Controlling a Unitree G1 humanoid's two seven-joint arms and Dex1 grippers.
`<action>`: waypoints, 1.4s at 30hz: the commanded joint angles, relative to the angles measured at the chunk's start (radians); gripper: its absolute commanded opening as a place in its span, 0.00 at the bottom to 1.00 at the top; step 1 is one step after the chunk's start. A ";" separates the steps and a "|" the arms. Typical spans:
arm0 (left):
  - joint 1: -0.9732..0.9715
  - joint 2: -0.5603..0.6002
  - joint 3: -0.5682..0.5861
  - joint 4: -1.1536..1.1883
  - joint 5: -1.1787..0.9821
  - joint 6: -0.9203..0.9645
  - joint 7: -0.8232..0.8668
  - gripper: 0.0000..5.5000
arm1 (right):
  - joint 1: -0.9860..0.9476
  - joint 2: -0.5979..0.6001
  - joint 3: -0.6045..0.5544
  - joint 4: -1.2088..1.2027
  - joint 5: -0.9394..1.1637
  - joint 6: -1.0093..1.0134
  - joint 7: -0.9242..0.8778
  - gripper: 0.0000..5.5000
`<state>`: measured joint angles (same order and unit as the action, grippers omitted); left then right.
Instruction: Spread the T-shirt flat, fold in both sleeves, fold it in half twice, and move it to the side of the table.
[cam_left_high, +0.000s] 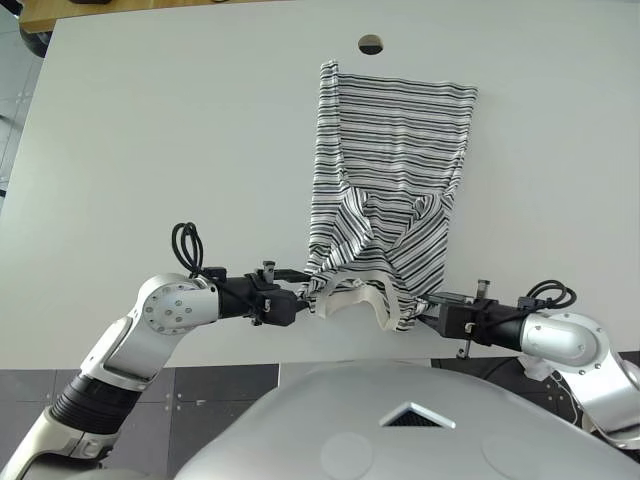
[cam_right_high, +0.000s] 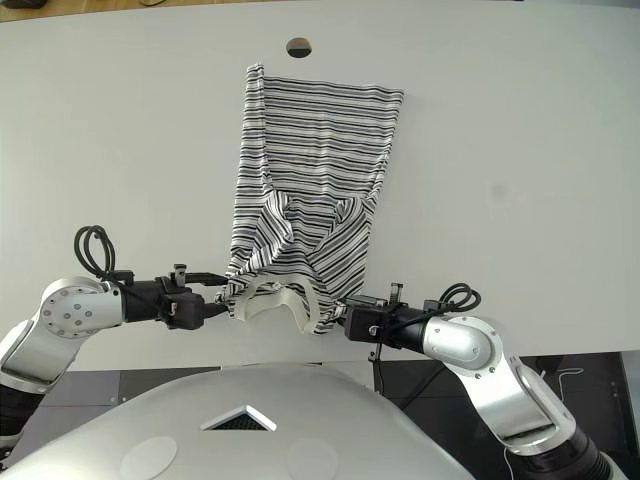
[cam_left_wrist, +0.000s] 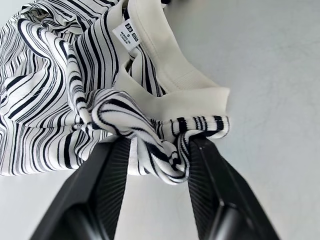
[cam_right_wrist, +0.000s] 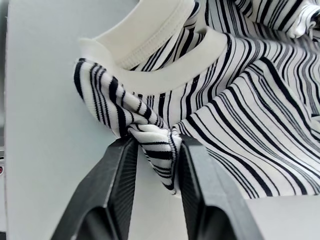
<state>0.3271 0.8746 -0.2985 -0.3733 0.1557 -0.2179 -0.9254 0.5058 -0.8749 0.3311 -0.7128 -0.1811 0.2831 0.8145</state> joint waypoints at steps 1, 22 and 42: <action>0.005 0.020 -0.008 -0.008 0.006 0.024 -0.021 0.26 | 0.027 -0.029 -0.027 0.029 -0.012 0.035 0.002 0.15; 0.050 0.162 0.241 -0.273 -0.476 0.329 -0.134 0.02 | 0.134 -0.019 -0.438 -0.092 0.409 -0.117 0.114 0.02; -0.802 -0.488 0.047 0.565 -0.281 0.694 0.340 0.02 | -0.899 0.335 -0.169 0.936 0.284 -0.118 -0.038 0.02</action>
<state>-0.4287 0.4098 -0.2488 0.1145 -0.1634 0.5090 -0.6156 -0.3270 -0.5731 0.1514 0.1115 0.1328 0.2048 0.7941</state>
